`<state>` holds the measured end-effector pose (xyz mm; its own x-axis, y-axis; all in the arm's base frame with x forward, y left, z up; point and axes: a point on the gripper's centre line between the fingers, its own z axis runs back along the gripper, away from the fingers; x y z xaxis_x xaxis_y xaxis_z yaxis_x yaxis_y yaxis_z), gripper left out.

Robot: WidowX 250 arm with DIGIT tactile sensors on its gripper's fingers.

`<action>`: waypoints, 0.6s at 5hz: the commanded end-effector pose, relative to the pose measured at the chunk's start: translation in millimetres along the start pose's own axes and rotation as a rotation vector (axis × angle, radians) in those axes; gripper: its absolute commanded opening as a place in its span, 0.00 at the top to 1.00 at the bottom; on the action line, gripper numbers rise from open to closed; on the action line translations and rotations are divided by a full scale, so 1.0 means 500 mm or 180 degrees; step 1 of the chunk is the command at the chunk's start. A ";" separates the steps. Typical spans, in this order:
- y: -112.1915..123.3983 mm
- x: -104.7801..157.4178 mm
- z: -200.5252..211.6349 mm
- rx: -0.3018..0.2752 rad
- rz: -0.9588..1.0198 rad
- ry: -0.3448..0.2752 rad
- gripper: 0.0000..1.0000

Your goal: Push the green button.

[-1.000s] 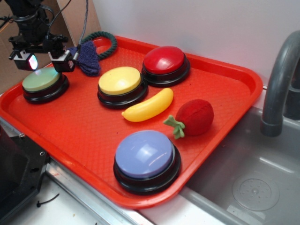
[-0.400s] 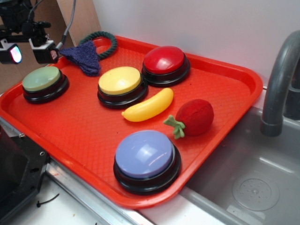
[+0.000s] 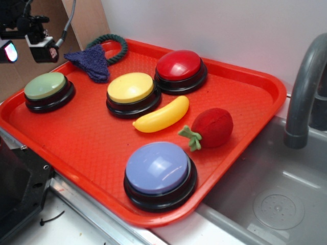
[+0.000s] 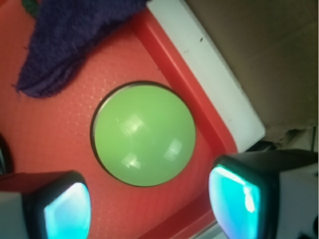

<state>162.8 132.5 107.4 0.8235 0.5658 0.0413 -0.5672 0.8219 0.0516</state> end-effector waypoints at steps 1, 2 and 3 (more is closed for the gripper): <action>0.034 -0.006 0.057 0.0051 0.0149 -0.0230 0.00; 0.029 -0.003 0.066 0.0052 0.0138 -0.0241 0.00; 0.019 0.000 0.076 0.0050 0.0114 -0.0258 0.00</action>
<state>157.2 130.9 127.8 0.8030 0.5936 0.0540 -0.5960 0.8004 0.0648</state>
